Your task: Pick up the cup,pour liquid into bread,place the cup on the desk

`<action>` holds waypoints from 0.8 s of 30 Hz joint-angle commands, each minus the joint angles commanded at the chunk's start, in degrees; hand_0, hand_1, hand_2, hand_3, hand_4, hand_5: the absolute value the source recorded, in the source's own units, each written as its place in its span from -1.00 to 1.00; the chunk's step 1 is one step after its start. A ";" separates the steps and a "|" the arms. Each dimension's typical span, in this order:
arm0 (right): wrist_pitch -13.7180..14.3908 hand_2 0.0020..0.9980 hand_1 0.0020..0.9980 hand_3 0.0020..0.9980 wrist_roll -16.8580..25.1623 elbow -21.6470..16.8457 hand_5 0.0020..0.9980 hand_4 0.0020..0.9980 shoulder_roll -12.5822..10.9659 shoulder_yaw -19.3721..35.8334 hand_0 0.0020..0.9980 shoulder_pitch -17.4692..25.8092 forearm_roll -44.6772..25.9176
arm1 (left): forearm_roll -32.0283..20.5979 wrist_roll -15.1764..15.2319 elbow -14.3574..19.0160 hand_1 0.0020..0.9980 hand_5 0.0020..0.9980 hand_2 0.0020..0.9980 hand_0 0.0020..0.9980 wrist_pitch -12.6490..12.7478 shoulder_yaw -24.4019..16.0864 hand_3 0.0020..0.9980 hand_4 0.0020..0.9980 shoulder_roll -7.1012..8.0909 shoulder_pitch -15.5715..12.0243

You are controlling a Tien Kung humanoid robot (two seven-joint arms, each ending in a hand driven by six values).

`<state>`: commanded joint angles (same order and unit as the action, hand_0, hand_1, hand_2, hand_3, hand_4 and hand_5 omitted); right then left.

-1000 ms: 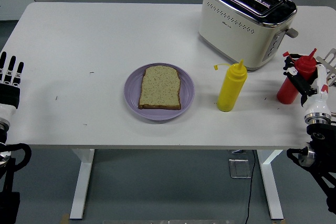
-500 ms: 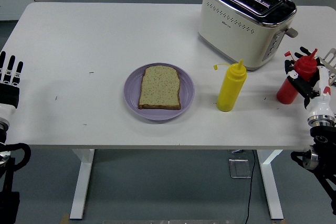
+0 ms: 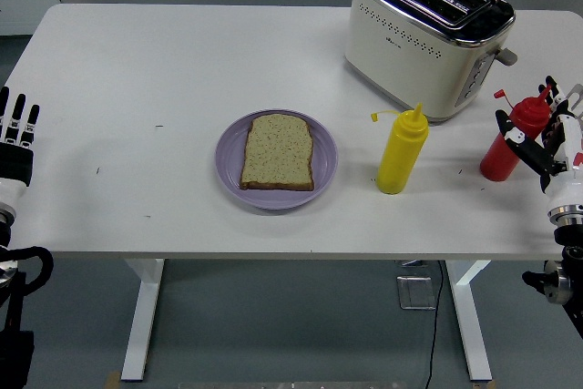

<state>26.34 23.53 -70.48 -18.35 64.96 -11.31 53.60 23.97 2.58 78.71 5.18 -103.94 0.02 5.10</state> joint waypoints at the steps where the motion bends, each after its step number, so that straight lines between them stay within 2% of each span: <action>1: -0.17 1.00 0.86 1.00 -0.32 -1.49 -0.47 0.72 -0.39 1.25 1.00 1.36 0.71 | 0.00 0.00 0.01 0.47 1.00 0.47 0.57 -0.01 0.00 0.39 0.02 0.01 0.02; 8: -0.42 1.00 0.86 1.00 -1.20 -10.26 -0.46 0.72 -2.52 8.27 1.00 9.62 2.64 | -0.01 0.03 0.05 0.47 1.00 0.48 0.57 0.02 -0.03 0.39 0.02 0.09 0.14; 12: -0.48 1.00 0.86 1.00 -0.59 -15.44 -0.44 0.70 -2.76 12.94 1.00 13.98 2.05 | -0.01 0.02 0.07 0.47 1.00 0.47 0.57 0.00 -0.02 0.39 0.02 0.17 0.30; 15: -0.96 1.00 0.86 1.00 -0.36 -17.56 -0.44 0.70 -2.64 14.86 1.00 15.25 1.31 | -0.02 0.02 0.07 0.47 1.00 0.47 0.57 0.00 0.00 0.39 0.02 0.20 0.35; 20: -4.22 0.95 0.81 1.00 -0.10 -24.36 -0.37 0.76 -1.92 21.10 0.94 16.68 -4.71 | 0.00 0.01 0.06 0.47 1.00 0.47 0.57 0.00 0.07 0.39 0.02 0.23 0.43; 23: -5.49 0.95 0.81 1.00 0.12 -25.38 -0.37 0.76 -1.56 23.09 0.94 16.12 -8.58 | 0.00 0.00 0.04 0.47 1.00 0.47 0.57 -0.01 0.16 0.39 0.02 0.20 0.45; 24: -5.69 0.92 0.77 1.00 0.20 -25.38 -0.31 0.76 -1.46 23.43 0.90 15.96 -9.37 | 0.00 0.00 0.03 0.47 1.00 0.48 0.57 -0.02 0.19 0.39 0.02 0.19 0.45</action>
<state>20.65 23.73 -95.86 -19.81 88.39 4.65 44.22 23.97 2.58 78.74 5.16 -103.75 0.22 5.55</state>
